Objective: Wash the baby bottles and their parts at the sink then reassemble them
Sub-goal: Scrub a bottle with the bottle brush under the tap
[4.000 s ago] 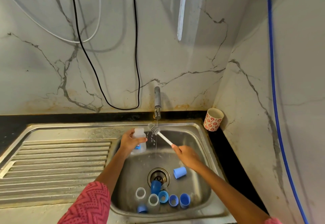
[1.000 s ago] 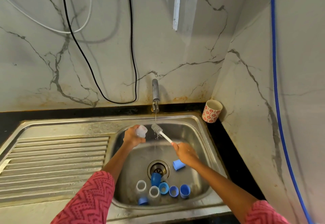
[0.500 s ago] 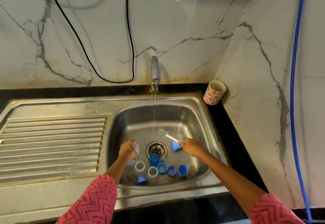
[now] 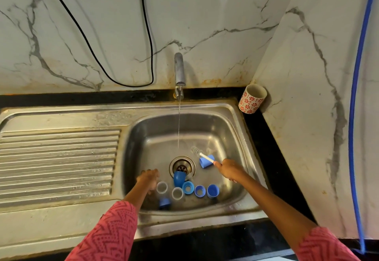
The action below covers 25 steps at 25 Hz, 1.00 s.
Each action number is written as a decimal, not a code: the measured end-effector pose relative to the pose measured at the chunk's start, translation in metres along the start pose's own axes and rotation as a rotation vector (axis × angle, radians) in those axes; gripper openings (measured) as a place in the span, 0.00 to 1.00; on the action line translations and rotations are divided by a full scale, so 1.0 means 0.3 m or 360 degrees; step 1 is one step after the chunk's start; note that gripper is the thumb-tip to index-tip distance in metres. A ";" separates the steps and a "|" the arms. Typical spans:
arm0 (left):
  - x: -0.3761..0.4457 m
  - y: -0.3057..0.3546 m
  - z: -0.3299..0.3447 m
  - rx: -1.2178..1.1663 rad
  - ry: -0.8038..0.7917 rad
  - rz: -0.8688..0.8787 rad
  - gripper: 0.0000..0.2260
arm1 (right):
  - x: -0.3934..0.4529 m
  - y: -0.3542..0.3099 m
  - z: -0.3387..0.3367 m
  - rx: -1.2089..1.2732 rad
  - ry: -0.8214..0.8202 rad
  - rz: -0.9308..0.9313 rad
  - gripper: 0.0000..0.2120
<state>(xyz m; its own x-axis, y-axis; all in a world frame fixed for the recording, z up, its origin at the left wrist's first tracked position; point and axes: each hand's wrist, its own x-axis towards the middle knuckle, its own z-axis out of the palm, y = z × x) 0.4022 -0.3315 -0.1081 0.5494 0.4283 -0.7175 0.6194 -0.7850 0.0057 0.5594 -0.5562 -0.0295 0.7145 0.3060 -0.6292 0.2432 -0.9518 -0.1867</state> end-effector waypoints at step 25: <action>0.057 0.266 -0.542 -0.2925 -0.0140 0.0443 0.15 | 0.101 -0.025 -0.111 0.0123 0.0094 0.0014 0.23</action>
<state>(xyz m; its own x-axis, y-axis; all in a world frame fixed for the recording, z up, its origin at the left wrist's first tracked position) 0.5522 -0.3141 -0.0066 0.7392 0.3196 -0.5928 0.3148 0.6141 0.7237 0.6012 -0.5393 -0.0221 0.7542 0.2962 -0.5860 0.1873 -0.9525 -0.2403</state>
